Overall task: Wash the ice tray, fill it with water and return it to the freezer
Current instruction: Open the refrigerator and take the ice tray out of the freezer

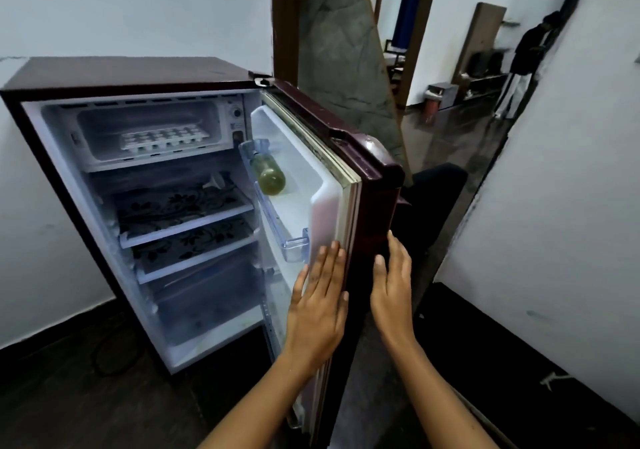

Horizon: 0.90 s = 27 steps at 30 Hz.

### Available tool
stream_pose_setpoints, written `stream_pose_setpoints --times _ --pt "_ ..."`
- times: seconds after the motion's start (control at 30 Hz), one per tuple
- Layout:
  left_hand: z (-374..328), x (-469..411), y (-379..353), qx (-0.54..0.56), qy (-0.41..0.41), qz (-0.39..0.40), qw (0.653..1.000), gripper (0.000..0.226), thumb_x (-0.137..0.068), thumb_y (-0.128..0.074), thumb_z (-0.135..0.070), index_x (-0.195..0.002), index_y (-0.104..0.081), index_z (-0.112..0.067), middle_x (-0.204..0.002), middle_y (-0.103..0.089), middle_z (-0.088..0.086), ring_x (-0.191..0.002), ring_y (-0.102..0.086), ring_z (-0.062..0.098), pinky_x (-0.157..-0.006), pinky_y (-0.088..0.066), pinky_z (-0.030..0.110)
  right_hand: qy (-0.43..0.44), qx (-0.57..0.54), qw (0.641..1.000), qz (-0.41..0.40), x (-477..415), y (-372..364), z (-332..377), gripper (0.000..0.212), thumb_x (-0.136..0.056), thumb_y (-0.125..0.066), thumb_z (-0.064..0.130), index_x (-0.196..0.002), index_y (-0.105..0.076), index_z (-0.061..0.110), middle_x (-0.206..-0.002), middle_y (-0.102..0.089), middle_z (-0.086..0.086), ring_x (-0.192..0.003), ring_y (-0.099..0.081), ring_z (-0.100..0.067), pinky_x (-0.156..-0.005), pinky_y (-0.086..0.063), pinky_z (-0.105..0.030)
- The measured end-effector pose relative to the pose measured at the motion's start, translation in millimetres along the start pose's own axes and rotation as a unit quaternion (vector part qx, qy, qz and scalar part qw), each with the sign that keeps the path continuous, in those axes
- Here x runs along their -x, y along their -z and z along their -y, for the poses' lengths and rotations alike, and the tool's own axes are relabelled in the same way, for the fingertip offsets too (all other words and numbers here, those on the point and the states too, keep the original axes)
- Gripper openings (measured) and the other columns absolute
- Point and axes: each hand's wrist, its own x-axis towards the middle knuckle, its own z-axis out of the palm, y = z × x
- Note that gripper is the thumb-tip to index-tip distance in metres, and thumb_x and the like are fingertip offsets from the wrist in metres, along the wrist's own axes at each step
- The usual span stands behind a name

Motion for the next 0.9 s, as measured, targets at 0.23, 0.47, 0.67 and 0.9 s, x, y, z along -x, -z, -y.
stream_pose_setpoints --times 0.23,0.47,0.67,0.9 --pt "-10 -36 3 -0.088 0.030 -0.001 0.996 0.063 -0.090 -0.032 -0.028 -0.148 -0.022 -0.006 -0.156 -0.018 0.011 -0.144 -0.013 0.019 -0.116 -0.006 0.039 -0.048 0.023 0.998 0.021 -17 25 -5 0.061 -0.098 -0.036 0.033 -0.149 -0.004 0.025 -0.156 -0.014 -0.004 -0.142 -0.019 -0.019 -0.109 -0.021 -0.032" --pt "-4 -64 -10 -0.107 0.001 0.037 0.994 0.063 -0.088 -0.033 -0.032 -0.147 -0.027 -0.012 -0.154 -0.027 0.007 -0.142 -0.019 0.016 -0.116 -0.005 0.039 -0.089 0.066 0.992 0.063 -42 41 -17 0.072 -0.097 -0.038 0.039 -0.146 0.013 0.029 -0.158 0.005 -0.004 -0.144 -0.013 -0.024 -0.112 -0.021 -0.043" --pt "-16 -76 -15 -0.067 0.003 0.075 0.995 0.061 -0.085 -0.035 -0.030 -0.143 -0.036 -0.011 -0.147 -0.040 0.006 -0.134 -0.040 0.020 -0.102 -0.040 0.040 -0.109 0.068 0.991 0.046 -57 43 -25 0.072 -0.098 -0.040 0.034 -0.147 0.012 0.026 -0.159 0.002 -0.006 -0.144 -0.013 -0.026 -0.112 -0.019 -0.041" --pt "-16 -78 -16 -0.036 0.000 0.096 0.995 0.066 -0.086 -0.024 -0.034 -0.148 -0.020 -0.014 -0.154 -0.025 0.004 -0.141 -0.026 0.020 -0.108 -0.033 0.041 -0.109 0.075 0.991 0.025 -57 39 -40 0.069 -0.098 -0.042 0.026 -0.149 0.005 0.024 -0.159 -0.003 -0.006 -0.145 -0.011 -0.023 -0.112 -0.018 -0.037"
